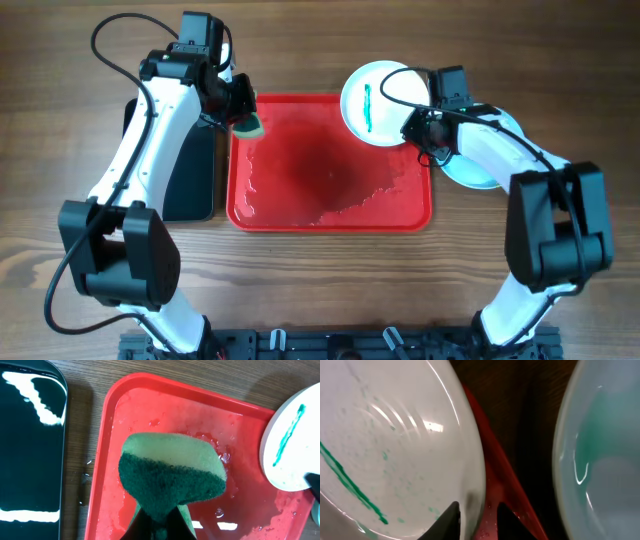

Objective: Clean dirty plates on tray and stack at the side
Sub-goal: 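Reach the right gripper to the last plate and grasp its right rim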

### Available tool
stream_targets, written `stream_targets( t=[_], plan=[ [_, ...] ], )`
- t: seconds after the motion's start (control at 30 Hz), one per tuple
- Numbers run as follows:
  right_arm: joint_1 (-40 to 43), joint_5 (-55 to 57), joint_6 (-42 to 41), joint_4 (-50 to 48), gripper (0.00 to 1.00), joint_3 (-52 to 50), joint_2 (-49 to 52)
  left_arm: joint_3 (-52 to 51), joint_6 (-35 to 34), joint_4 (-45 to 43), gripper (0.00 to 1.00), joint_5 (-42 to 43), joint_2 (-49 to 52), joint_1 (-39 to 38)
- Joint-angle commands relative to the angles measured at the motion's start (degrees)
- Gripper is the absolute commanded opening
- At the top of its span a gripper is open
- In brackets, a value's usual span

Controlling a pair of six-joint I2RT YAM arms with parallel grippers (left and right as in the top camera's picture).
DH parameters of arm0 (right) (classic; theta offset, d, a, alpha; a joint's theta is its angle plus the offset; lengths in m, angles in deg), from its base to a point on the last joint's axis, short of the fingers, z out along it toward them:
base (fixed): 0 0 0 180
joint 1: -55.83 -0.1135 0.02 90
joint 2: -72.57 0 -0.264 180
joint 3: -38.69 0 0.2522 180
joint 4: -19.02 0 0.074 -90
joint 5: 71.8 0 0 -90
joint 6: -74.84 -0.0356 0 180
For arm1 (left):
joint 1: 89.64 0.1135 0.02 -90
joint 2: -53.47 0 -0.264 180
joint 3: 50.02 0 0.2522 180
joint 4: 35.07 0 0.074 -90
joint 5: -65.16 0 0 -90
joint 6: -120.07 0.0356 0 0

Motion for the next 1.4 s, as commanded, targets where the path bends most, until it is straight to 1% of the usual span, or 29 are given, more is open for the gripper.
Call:
stream_targets(
  t=[0.0, 0.03, 0.13, 0.27, 0.33, 0.43, 0.47, 0.6, 0.67, 0.73, 0.87, 0.93, 1.0, 1.03, 1.1, 1.27, 1.37],
  plan=[
    [-0.1, -6.4, 5.1, 0.5, 0.13, 0.9, 2.4, -0.3, -0.9, -0.1, 0.04, -0.3, 0.2, -0.2],
    [-0.1, -9.2, 6.9, 1.2, 0.09, 0.9, 2.4, -0.3, -0.9, -0.1, 0.04, -0.3, 0.2, -0.2],
    [-0.2, -14.6, 10.0, 4.0, 0.04, 0.9, 2.3, -0.3, -0.9, -0.1, 0.04, -0.3, 0.2, -0.2],
    [-0.7, -18.2, 12.8, 9.1, 0.04, 0.9, 2.2, -0.3, -0.9, -0.1, 0.04, -0.3, 0.2, -0.2],
    [-1.1, -20.2, 16.3, 10.8, 0.04, 0.9, 1.5, -0.3, -0.9, -0.1, 0.04, -0.3, 0.2, -0.2],
    [-1.4, -20.0, 20.2, 14.3, 0.06, 0.9, -1.4, -0.3, -0.9, -0.2, 0.04, -0.3, 0.2, -0.2],
    [-1.5, -19.8, 21.2, 15.2, 0.08, 0.9, -2.5, -0.3, -0.9, -0.2, 0.04, -0.3, 0.2, -0.2],
    [-1.5, -17.6, 27.8, 16.8, 0.31, 0.9, -6.1, -0.3, -0.9, -0.2, 0.04, -0.3, 0.2, -0.2],
    [-1.5, -14.9, 30.1, 15.8, 0.41, 0.9, -6.3, -0.3, -0.9, -0.2, 0.04, -0.3, 0.2, -0.2],
    [-1.5, -9.6, 33.1, 12.0, 0.47, 0.9, -5.7, -0.3, -0.9, -0.2, 0.04, -0.3, 0.2, -0.2],
    [-1.5, -8.5, 38.2, 5.0, 0.47, 0.9, -3.9, -0.3, -0.9, -0.2, 0.04, -0.3, 0.2, -0.2],
    [-1.5, -8.5, 39.5, 2.5, 0.47, 0.9, -2.9, -0.3, -0.9, -0.2, 0.04, -0.3, 0.2, -0.2],
    [-1.6, -8.7, 40.1, 0.5, 0.43, 0.9, -1.8, -0.3, -0.9, -0.2, 0.04, -0.3, 0.2, -0.2],
    [-1.6, -8.8, 40.2, 0.0, 0.40, 0.9, -1.4, -0.3, -0.9, -0.2, 0.04, -0.3, 0.2, -0.2],
    [-1.7, -9.2, 40.3, -0.5, 0.37, 0.9, -0.3, -0.3, -0.9, -0.3, 0.04, -0.3, 0.2, -0.2],
    [-2.9, -10.0, 41.1, -0.5, 0.37, 0.9, 3.1, -0.3, -0.9, -0.4, 0.04, -0.3, 0.2, -0.2],
    [-3.3, -9.8, 41.1, -0.7, 0.37, 1.0, 3.3, -0.3, -0.9, -0.4, 0.04, -0.3, 0.2, -0.2]
  ],
)
